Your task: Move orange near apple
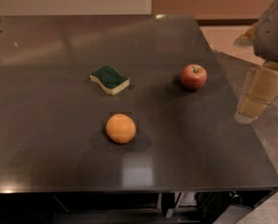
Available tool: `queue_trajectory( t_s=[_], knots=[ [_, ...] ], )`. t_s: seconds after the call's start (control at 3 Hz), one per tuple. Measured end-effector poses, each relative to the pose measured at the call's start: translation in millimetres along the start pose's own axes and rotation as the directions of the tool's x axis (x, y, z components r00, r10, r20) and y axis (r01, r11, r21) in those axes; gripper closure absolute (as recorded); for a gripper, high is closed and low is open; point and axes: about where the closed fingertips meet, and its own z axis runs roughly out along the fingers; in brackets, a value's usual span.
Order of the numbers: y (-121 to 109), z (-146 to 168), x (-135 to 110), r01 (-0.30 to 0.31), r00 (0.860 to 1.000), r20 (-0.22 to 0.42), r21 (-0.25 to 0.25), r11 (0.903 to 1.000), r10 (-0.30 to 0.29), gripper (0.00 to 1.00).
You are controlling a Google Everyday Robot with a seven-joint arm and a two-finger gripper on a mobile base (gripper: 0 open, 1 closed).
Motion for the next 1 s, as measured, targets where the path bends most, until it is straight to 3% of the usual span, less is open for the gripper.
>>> queue_trajectory(
  t_s=[0.33,0.67,1.0],
  knots=[
    [3.5,12.7,-39.4,0.060,0.996,0.072,-0.036,0.9975,-0.058,0.00],
    [13.3,30.6,-84.2,0.141,0.983,0.125,-0.054,0.9885,-0.133,0.00],
    [28.8,51.0,-119.4,0.226,0.965,0.153,-0.065,0.9720,-0.214,0.00]
  ],
)
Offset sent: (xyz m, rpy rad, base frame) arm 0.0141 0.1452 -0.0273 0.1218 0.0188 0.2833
